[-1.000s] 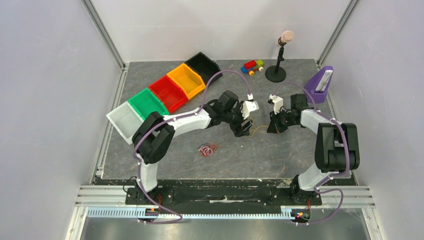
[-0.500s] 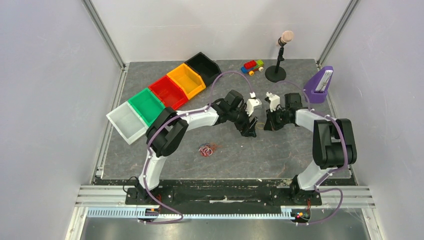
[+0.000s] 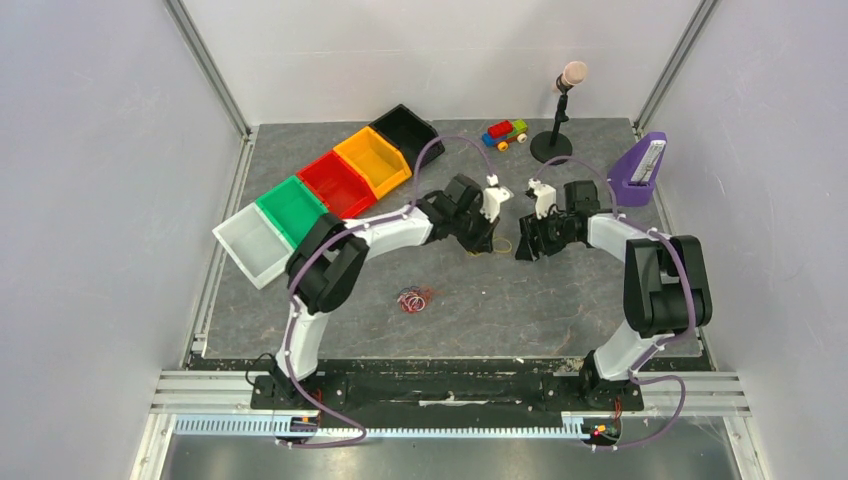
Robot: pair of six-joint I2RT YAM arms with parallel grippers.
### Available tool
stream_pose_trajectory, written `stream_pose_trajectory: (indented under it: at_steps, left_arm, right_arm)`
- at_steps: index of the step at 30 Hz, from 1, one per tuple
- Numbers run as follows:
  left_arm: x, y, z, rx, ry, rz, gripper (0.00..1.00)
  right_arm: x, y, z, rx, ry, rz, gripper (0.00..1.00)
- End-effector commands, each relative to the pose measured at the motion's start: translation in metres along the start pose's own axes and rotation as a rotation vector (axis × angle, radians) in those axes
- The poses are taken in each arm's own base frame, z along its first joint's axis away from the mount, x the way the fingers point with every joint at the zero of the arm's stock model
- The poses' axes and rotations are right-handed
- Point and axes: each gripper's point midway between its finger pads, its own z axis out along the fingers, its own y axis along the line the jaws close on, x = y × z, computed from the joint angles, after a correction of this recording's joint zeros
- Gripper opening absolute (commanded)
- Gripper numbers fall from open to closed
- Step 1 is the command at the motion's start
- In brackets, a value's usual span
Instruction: Untangle the cables
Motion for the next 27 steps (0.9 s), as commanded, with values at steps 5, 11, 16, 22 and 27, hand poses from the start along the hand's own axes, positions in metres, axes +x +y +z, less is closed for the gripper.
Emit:
stream_pose_trajectory:
  at_steps: [5,11,16,22,27]
  left_arm:
    - [-0.082,0.037,-0.143,-0.049,-0.137,0.148,0.02]
    - [-0.101,0.12,-0.227,-0.131,-0.238,0.113,0.02]
    - [-0.119,0.182,-0.267,-0.207,-0.332,0.144,0.02]
    - [-0.126,0.254,-0.275,-0.288,-0.424,0.122,0.02]
    - [-0.131,0.277,-0.265,-0.289,-0.485,0.107,0.02]
  right_arm:
    - [-0.049,0.002,-0.058,-0.008,-0.156,-0.047,0.98]
    - [-0.049,0.008,-0.066,-0.023,-0.172,-0.054,0.98]
    - [-0.041,0.01,-0.057,-0.06,-0.141,-0.024,0.98]
    - [-0.037,0.011,-0.052,-0.087,-0.121,-0.006,0.98]
    - [-0.031,0.01,-0.049,-0.093,-0.098,0.0,0.98]
